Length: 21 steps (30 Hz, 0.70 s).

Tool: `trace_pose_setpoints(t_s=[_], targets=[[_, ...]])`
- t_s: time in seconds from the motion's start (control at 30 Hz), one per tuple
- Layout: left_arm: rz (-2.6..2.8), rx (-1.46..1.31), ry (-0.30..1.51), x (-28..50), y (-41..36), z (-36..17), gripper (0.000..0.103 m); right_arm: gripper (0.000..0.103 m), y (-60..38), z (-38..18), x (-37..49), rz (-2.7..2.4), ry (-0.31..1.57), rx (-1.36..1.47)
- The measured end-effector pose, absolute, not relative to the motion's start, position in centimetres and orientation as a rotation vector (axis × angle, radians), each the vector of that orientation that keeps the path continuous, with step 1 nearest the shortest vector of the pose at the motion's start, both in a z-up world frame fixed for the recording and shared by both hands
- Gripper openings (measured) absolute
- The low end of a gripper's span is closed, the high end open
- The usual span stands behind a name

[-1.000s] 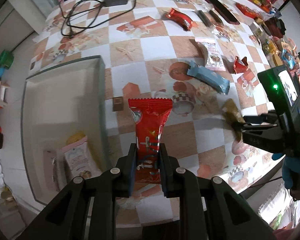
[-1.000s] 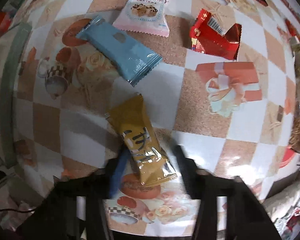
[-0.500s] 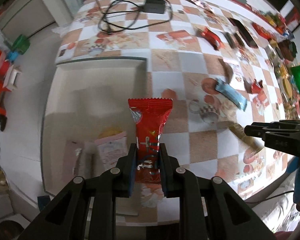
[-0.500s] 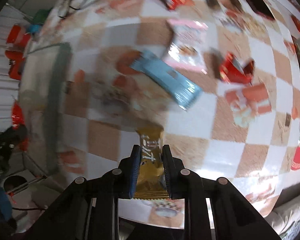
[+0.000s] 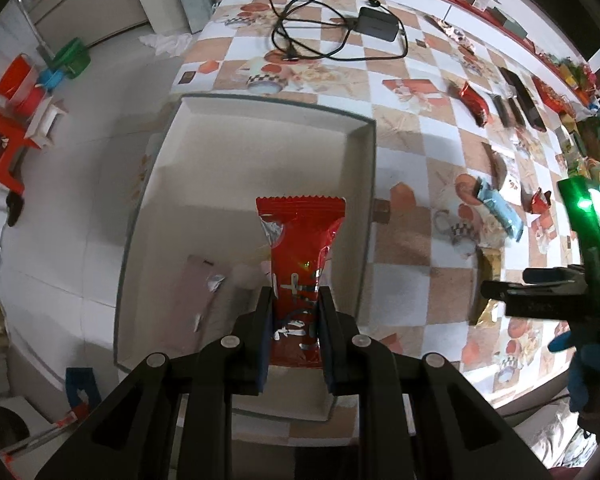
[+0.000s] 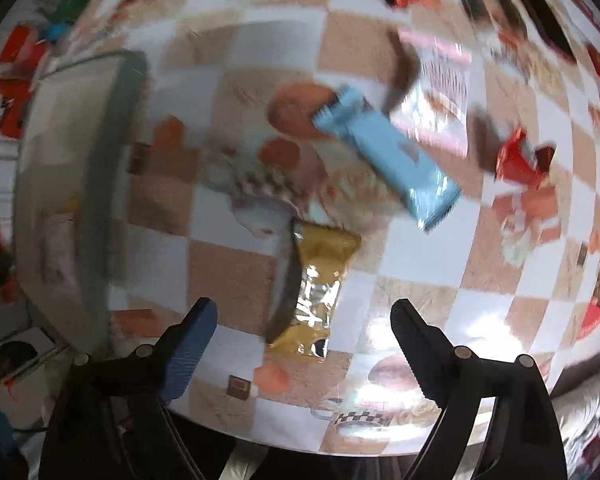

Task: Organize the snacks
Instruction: 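Lift and carry both held packs over the white tray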

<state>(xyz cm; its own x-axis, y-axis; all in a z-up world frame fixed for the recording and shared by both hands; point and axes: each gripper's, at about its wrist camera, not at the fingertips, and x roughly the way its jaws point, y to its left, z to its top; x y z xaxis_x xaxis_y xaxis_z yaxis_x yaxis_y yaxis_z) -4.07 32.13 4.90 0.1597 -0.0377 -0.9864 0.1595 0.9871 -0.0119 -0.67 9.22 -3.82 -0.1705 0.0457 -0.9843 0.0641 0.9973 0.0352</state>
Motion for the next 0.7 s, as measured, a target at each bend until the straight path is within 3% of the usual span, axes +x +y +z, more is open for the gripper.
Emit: trace_pose_setpoints(t_s=[0.17, 0.23, 0.27, 0.7], targets=[[-0.130, 0.132, 1.412, -4.3, 33.0, 4.8, 0.023, 0.052, 8.3, -6.0, -1.3, -0.094, 1.755, 0.165], [-0.123, 0.128, 1.415, -4.2, 33.5, 4.7, 0.023, 0.028, 8.9, -5.8, -1.4, -0.086, 1.751, 0.115], [-0.119, 0.123, 1.417, -4.2, 33.8, 4.6, 0.023, 0.023, 9.1, -5.7, -1.4, -0.062, 1.751, 0.118], [-0.103, 0.060, 1.402, -2.5, 35.2, 4.2, 0.023, 0.023, 14.1, 1.4, 2.7, 0.128, 1.627, 0.166]])
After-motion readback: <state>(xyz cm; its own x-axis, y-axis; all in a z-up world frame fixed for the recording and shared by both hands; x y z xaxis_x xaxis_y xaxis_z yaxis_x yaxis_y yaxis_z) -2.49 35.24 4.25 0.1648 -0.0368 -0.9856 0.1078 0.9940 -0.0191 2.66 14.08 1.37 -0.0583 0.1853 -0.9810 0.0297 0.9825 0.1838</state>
